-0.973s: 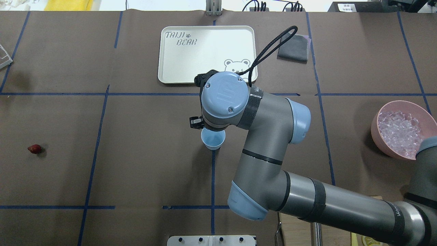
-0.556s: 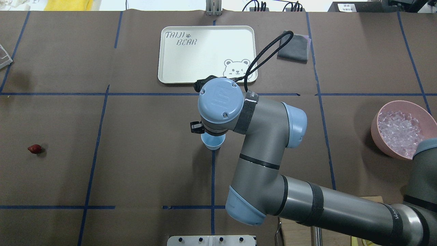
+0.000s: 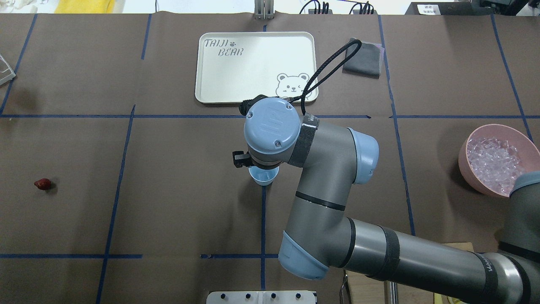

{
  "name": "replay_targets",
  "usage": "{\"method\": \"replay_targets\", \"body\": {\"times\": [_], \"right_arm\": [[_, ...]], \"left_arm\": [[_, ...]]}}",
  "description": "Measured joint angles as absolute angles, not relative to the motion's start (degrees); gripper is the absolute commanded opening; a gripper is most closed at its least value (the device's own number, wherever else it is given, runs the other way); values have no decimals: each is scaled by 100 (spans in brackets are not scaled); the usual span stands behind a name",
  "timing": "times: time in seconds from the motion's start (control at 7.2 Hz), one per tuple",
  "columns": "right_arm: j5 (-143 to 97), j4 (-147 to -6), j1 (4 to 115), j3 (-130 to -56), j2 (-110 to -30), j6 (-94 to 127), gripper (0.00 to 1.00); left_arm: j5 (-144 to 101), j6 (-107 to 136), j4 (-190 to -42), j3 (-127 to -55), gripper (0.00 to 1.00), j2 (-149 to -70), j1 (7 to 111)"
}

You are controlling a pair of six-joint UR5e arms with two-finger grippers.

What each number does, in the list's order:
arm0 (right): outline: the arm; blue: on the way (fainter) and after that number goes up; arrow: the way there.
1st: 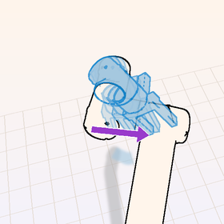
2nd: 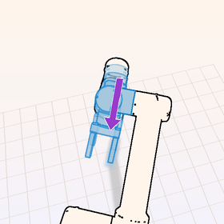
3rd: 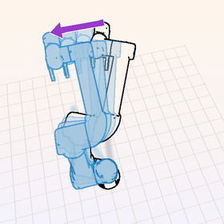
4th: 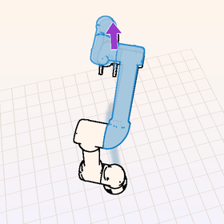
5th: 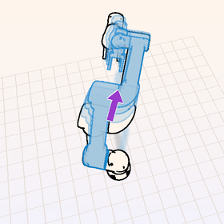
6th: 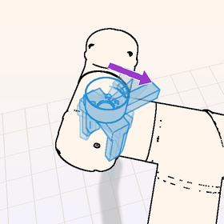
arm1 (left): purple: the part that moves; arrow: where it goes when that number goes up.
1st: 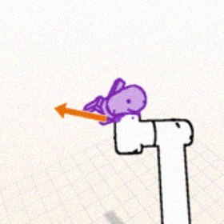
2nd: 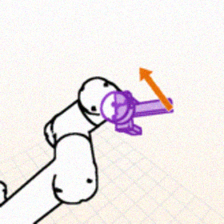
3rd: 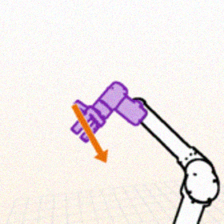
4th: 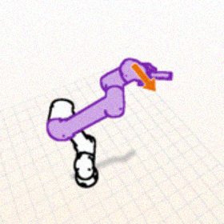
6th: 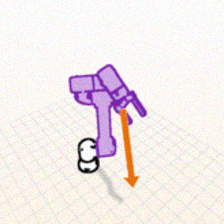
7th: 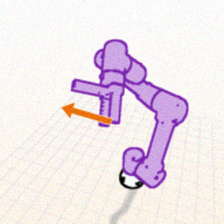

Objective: Put ice and strawberries in cup
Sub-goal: 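Open the right gripper to drop the ice cube into the cup, then move the right gripper back over the pink bowl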

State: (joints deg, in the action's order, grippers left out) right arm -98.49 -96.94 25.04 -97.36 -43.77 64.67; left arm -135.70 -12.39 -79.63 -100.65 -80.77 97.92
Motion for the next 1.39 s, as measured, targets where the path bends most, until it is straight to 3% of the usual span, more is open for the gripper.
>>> {"method": "replay_targets", "body": {"times": [0.56,1.11,1.39], "right_arm": [[-9985,-9700,2717,-9880,-4502,6301,99],[-11078,-9638,3770,-11389,-6184,4726,100],[-11817,-9626,4580,-11649,-6948,3648,100]], "left_arm": [[-13570,-1239,-7963,-10064,100,-8077,9791],[-13570,-1239,-7966,-10063,100,-8077,9781],[-13570,-1239,-7964,-10064,100,-8077,9779]]}}
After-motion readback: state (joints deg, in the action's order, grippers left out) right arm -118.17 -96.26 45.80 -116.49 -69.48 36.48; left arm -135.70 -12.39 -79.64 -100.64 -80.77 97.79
